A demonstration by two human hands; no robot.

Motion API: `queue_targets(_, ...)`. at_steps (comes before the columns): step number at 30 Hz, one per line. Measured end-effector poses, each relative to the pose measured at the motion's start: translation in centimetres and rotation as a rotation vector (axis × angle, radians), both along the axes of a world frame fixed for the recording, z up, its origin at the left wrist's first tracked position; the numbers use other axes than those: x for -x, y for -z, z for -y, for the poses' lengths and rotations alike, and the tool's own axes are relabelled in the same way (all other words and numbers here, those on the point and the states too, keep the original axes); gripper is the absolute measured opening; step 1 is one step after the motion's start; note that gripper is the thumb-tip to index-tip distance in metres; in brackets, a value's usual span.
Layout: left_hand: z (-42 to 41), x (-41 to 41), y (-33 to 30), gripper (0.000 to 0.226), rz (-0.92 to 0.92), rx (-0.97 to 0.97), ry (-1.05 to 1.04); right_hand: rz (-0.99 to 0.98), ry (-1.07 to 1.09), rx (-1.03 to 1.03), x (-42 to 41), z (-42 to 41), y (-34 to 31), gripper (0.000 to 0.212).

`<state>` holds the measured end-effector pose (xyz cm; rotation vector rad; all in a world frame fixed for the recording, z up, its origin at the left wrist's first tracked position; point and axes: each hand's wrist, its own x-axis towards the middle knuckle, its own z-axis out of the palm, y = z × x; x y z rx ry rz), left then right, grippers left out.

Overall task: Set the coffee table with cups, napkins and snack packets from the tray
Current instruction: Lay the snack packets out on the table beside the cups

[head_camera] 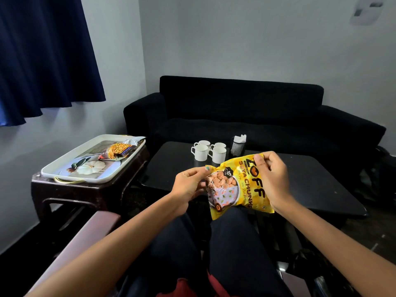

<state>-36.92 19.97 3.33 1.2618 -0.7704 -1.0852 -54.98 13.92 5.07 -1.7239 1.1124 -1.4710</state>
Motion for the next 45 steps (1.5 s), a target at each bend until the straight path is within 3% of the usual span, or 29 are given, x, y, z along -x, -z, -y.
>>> queue_targets(5, 0.4, -0.8, -0.7, 0.016, 0.056, 0.081, -0.156, 0.033, -0.009, -0.067, 0.2, 0.3, 0.2, 0.021)
queue_targets(15, 0.4, 0.2, -0.4, 0.015, -0.051, 0.107, -0.199, 0.006, -0.012, 0.005, 0.1, 0.2, -0.1, 0.015)
queue_targets(23, 0.5, -2.7, -1.1, 0.019, -0.279, 0.035, -0.38, 0.046, -0.445, -0.51, 0.1, 0.0, 0.1, 0.021)
queue_targets(28, 0.3, -2.2, -1.3, 0.014, -0.316, 0.02, -0.302, 0.112, -0.334, -0.377, -0.2, -0.2, 0.0, 0.007)
queue_targets(35, -0.5, 0.3, 0.3, 0.021, -0.233, -0.188, 0.229, 0.096, -0.195, -0.134, 0.4, 0.3, -1.3, 0.006)
queue_targets(39, -0.3, 0.4, 0.5, 0.014, -0.134, -0.137, 0.234, 0.068, -0.135, -0.09, 1.0, 0.8, -1.5, 0.007)
queue_targets(45, -0.5, 0.3, 0.0, 0.008, 0.195, -0.083, 0.172, -0.064, -0.09, -0.031, 1.8, 1.4, -1.5, 0.007)
